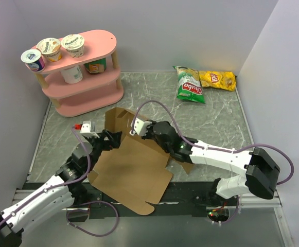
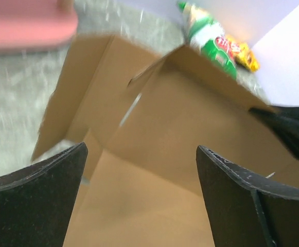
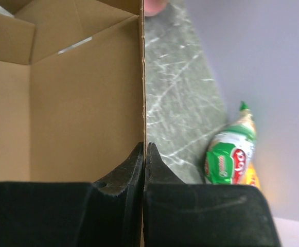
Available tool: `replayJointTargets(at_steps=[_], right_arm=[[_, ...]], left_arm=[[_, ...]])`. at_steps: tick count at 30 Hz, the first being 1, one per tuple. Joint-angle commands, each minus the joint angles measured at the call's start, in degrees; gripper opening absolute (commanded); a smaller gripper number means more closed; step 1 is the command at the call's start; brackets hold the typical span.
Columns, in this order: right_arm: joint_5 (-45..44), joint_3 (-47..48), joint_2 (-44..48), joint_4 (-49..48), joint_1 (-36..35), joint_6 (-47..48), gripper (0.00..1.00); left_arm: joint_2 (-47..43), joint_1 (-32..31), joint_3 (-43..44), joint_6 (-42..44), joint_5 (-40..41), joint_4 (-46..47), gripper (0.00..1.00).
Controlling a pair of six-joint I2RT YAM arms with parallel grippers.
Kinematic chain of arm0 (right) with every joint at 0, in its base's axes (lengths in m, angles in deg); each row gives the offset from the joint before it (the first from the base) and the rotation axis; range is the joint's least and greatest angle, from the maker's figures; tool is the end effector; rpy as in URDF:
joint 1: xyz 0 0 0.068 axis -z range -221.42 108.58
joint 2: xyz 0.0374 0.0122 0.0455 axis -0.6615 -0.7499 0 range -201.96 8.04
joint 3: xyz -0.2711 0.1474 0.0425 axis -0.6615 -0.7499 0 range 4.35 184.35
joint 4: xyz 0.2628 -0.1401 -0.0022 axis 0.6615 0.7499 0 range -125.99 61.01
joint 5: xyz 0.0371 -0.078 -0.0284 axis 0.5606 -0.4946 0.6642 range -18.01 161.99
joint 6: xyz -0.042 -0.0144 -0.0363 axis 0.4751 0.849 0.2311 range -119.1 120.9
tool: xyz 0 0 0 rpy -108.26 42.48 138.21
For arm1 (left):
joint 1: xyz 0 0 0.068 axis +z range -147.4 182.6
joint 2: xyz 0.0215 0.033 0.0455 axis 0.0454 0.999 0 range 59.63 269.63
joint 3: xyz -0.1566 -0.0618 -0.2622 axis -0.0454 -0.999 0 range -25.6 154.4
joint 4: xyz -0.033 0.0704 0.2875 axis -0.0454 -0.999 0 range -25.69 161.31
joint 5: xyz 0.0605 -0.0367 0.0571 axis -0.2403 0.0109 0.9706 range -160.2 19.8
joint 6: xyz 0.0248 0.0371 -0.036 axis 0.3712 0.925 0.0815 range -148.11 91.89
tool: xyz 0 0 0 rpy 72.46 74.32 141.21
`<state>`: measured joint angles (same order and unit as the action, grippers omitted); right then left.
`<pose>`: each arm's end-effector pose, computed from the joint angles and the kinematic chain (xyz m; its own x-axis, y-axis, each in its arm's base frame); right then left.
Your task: Fold the paper box
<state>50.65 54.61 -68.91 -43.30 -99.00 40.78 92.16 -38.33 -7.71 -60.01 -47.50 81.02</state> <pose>0.1932 0.2766 0.2986 0.2497 -0.7208 -0.6466 -0.5762 0.4260 -0.6975 0.1344 -0.0958 0.2537 -0.2211 -0.4536 -0.8634 0.2322 0.8353 -0.4983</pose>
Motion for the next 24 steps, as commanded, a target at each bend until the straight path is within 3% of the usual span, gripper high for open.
replayJointTargets(at_steps=[1, 5, 10, 16, 20, 24], right_arm=[[-6.51, -3.67, 2.77, -10.34, -2.35, 3.89, 0.0], [-6.52, -4.38, 3.38, -10.54, -2.62, 3.72, 0.0], [-4.76, -3.68, 4.61, -7.9, -2.71, 1.7, 0.0], [-4.23, -2.71, 4.18, -5.87, -2.71, 0.29, 0.0], [-4.41, -2.01, 3.21, -5.52, -2.8, -0.06, 0.0], [-4.23, -1.22, 2.68, -4.65, -2.8, -0.24, 0.0]], left_arm=[[1.38, 0.58, -2.68, -10.0, -0.91, -6.99, 0.89], [8.93, 5.92, -3.39, -9.68, -3.7, -1.91, 0.81], [19.13, 15.87, -3.74, -7.13, -16.79, 9.42, 0.77], [25.2, 16.58, -3.92, -2.47, -22.08, 16.29, 0.75], [28.98, 16.58, -3.13, -0.89, -24.19, 18.84, 0.65], [33.46, 16.58, -1.55, -0.27, -22.87, 18.49, 0.62]])
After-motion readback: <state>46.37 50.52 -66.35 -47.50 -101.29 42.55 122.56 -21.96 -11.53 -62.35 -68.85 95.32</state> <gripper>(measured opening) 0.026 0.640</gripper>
